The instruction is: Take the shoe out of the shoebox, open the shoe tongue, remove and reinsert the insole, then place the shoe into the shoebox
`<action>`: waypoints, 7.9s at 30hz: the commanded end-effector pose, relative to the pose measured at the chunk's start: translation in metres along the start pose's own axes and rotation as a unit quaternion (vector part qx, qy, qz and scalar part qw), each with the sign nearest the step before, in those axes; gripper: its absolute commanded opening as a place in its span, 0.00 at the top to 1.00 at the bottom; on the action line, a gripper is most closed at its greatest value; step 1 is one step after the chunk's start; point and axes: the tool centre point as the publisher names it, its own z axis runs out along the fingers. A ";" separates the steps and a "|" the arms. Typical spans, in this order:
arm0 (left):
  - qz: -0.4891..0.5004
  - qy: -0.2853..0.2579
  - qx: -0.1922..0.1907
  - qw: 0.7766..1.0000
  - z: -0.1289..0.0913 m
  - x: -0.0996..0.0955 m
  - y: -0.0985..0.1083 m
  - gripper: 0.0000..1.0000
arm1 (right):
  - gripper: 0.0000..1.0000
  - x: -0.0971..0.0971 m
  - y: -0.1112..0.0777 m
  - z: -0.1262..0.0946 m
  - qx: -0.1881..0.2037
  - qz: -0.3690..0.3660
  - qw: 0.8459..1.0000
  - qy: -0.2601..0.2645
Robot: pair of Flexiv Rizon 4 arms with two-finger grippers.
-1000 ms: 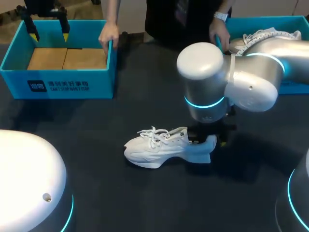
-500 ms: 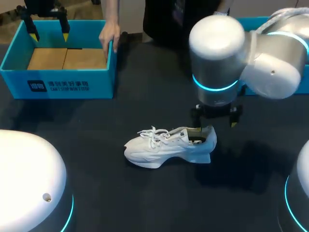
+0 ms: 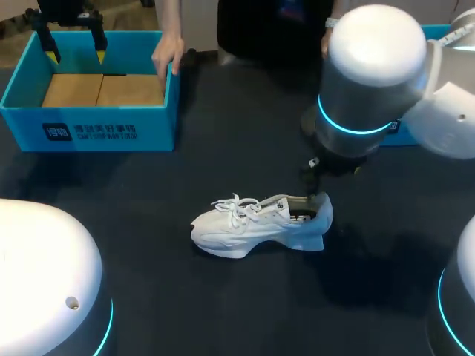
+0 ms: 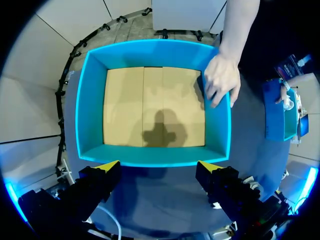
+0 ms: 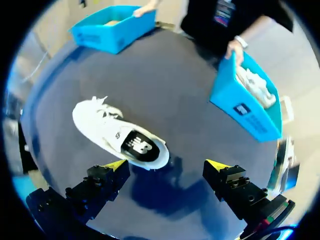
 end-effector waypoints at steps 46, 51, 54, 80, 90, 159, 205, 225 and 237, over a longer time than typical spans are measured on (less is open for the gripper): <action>0.000 0.000 0.000 1.000 0.000 0.000 0.000 0.00 | 0.00 -0.028 -0.015 0.017 -0.089 -0.415 0.891 0.158; 0.000 0.000 0.000 1.000 0.000 0.000 0.000 0.00 | 0.00 -0.036 -0.025 0.035 -0.166 -0.410 0.874 0.200; 0.000 0.000 0.000 1.000 0.000 0.000 0.000 0.00 | 0.00 -0.043 -0.031 0.044 -0.185 -0.402 0.871 0.214; 0.000 0.000 0.000 1.000 0.000 0.000 0.000 0.00 | 0.00 -0.054 -0.037 0.109 -0.338 -0.396 0.810 0.271; 0.000 0.000 0.000 1.000 0.000 0.000 0.000 0.00 | 0.00 -0.030 -0.034 0.128 -0.340 -0.385 0.806 0.294; 0.000 0.000 0.000 1.000 0.000 0.000 0.000 0.00 | 1.00 0.061 0.002 0.161 -0.348 -0.348 0.814 0.309; -0.064 -0.032 0.002 0.997 0.045 0.195 0.207 0.00 | 1.00 0.061 0.002 0.161 -0.348 -0.348 0.814 0.309; -0.123 -0.041 -0.028 0.991 0.051 0.289 0.263 0.00 | 1.00 0.061 0.002 0.161 -0.348 -0.348 0.814 0.309; -0.101 -0.059 -0.025 0.993 0.071 0.329 0.284 0.00 | 1.00 0.061 0.002 0.161 -0.348 -0.348 0.814 0.309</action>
